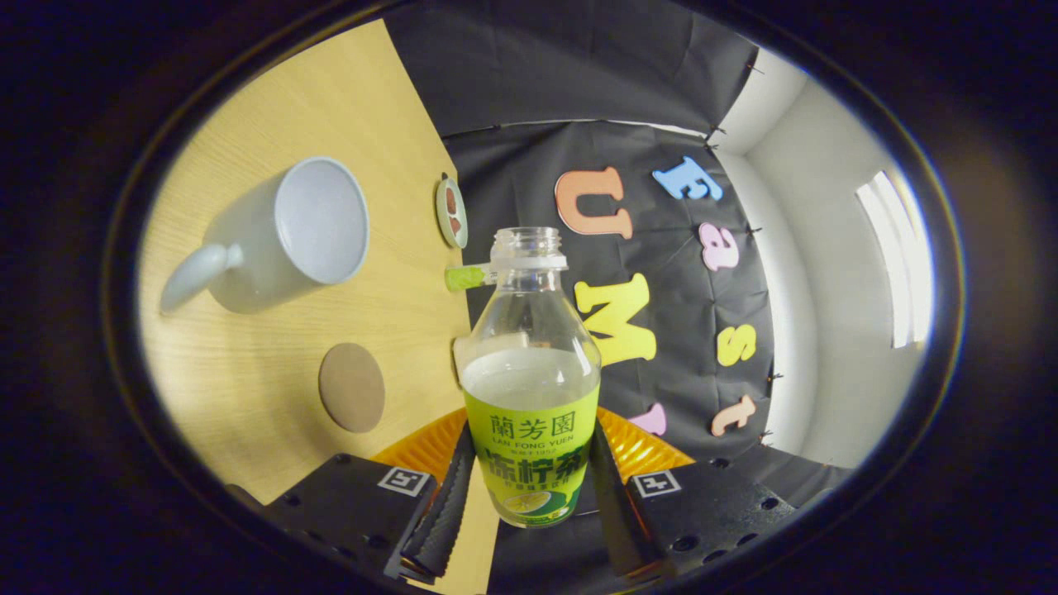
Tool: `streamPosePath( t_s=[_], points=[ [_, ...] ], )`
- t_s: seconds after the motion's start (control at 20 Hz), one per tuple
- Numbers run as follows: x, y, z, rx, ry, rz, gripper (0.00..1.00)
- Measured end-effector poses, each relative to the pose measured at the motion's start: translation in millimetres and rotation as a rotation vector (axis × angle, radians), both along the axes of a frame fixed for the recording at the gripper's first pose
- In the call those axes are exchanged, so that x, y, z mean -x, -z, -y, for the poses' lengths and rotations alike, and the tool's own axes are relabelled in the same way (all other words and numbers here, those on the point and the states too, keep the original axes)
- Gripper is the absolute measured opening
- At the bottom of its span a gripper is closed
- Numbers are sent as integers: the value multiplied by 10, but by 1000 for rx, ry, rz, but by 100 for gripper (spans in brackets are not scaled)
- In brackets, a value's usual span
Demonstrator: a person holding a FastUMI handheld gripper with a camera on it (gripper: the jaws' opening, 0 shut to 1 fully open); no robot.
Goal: Take the bottle from table, then pour the juice into the cup, finally place the bottle on the coaster
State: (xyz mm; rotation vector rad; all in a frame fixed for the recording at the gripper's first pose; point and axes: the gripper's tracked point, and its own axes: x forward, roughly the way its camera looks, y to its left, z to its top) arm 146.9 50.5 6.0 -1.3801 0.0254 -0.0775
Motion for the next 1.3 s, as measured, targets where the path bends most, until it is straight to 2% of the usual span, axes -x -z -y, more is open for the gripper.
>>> streamPosePath(
  t_s=[0.55, 1.3],
  points=[
    [30, -120, -35, 181, -15, 52, 75],
    [-8, -157, -133, 305, -38, 75, 74]
  ],
)
